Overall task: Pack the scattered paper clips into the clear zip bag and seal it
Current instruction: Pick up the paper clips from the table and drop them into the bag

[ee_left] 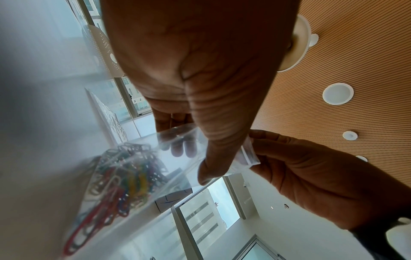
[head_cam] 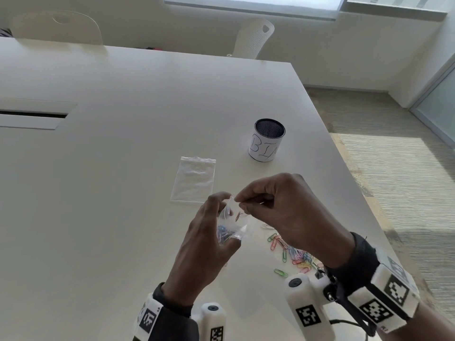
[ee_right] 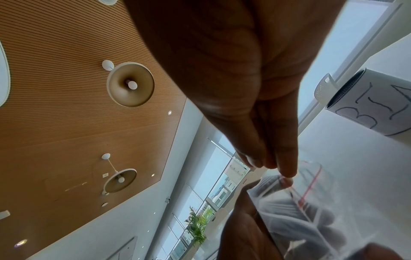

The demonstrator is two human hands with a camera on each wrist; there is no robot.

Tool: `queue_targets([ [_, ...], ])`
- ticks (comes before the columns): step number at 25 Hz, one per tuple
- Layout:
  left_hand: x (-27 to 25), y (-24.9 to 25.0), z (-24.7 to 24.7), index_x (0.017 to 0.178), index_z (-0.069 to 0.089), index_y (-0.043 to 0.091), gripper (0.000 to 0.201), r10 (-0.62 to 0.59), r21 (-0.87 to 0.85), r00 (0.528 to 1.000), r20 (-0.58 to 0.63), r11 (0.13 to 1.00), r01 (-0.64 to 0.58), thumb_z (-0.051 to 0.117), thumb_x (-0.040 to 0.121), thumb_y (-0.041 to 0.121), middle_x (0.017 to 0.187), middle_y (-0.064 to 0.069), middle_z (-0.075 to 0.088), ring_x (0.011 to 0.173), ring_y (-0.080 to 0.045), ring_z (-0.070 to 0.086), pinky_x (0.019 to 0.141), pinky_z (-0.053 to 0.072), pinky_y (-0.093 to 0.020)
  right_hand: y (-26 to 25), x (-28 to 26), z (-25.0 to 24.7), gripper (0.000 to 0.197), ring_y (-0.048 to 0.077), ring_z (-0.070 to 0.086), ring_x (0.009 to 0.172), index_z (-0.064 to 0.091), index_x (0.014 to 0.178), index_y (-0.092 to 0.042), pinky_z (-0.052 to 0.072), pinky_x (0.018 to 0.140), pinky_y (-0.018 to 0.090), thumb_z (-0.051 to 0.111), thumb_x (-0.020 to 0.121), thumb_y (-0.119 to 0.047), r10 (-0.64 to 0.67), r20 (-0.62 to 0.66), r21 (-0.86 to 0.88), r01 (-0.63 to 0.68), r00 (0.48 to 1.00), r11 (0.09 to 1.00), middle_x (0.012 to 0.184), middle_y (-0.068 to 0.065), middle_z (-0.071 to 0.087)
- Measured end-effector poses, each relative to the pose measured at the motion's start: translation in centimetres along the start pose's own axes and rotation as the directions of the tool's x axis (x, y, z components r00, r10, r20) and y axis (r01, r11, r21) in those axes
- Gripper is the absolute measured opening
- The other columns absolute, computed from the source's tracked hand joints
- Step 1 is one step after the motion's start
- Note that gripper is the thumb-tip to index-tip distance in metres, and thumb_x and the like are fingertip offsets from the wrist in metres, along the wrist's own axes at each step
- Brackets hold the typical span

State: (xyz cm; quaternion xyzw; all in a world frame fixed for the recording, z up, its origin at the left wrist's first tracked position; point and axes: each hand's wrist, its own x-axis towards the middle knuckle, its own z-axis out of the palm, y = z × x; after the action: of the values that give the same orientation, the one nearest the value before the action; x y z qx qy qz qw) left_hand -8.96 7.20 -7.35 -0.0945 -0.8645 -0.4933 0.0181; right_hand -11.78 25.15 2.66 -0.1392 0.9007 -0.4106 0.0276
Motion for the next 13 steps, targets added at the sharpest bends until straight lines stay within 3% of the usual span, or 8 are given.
queue_targets([
  [3, 0.1, 0.0, 0.0, 0.134, 0.044, 0.038, 0.068, 0.019, -0.001, 1.000, 0.001, 1.000, -0.019, 0.077, 0.080, 0.012, 0.112, 0.016, 0.058, 0.098, -0.005, 0.061, 0.076, 0.044, -0.009, -0.2, 0.0, -0.6, 0.014, -0.002, 0.077, 0.076, 0.085, 0.095, -0.018, 0.062, 0.077, 0.015, 0.083, 0.087, -0.007, -0.020, -0.028, 0.029, 0.021, 0.999, 0.999, 0.082, -0.008, 0.082],
  [7, 0.3, -0.3, 0.2, 0.137, 0.044, 0.038, 0.071, 0.004, -0.023, 1.000, -0.002, 1.000, -0.004, 0.081, 0.080, 0.016, 0.116, 0.016, 0.061, 0.108, -0.001, 0.061, 0.081, 0.043, -0.002, 1.5, 0.0, -3.0, 0.012, 0.002, 0.078, 0.071, 0.083, 0.093, -0.012, 0.062, 0.077, 0.015, 0.084, 0.084, -0.004, 0.019, -0.165, 0.042, -0.012, 0.986, 0.999, 0.078, -0.004, 0.082],
  [10, 0.5, -0.5, 0.5, 0.140, 0.045, 0.037, 0.073, -0.007, -0.052, 1.000, 0.000, 0.999, 0.007, 0.084, 0.081, 0.019, 0.119, 0.017, 0.060, 0.111, 0.008, 0.056, 0.088, 0.040, 0.001, 4.9, -0.9, -4.7, 0.009, -0.001, 0.076, 0.072, 0.082, 0.093, -0.017, 0.060, 0.074, 0.011, 0.083, 0.087, -0.011, 0.074, -0.176, -0.102, -0.093, 0.982, 0.990, 0.077, -0.009, 0.080],
  [13, 0.5, -0.7, 0.8, 0.141, 0.047, 0.036, 0.073, 0.004, -0.052, 1.000, -0.009, 0.999, -0.005, 0.085, 0.081, 0.019, 0.120, 0.017, 0.060, 0.114, 0.006, 0.056, 0.094, 0.041, -0.003, 9.5, -2.4, -5.8, 0.009, 0.001, 0.073, 0.081, 0.080, 0.100, -0.019, 0.053, 0.068, 0.008, 0.080, 0.091, -0.019, 0.188, -0.151, -0.278, -0.224, 0.971, 0.934, 0.090, -0.009, 0.078],
])
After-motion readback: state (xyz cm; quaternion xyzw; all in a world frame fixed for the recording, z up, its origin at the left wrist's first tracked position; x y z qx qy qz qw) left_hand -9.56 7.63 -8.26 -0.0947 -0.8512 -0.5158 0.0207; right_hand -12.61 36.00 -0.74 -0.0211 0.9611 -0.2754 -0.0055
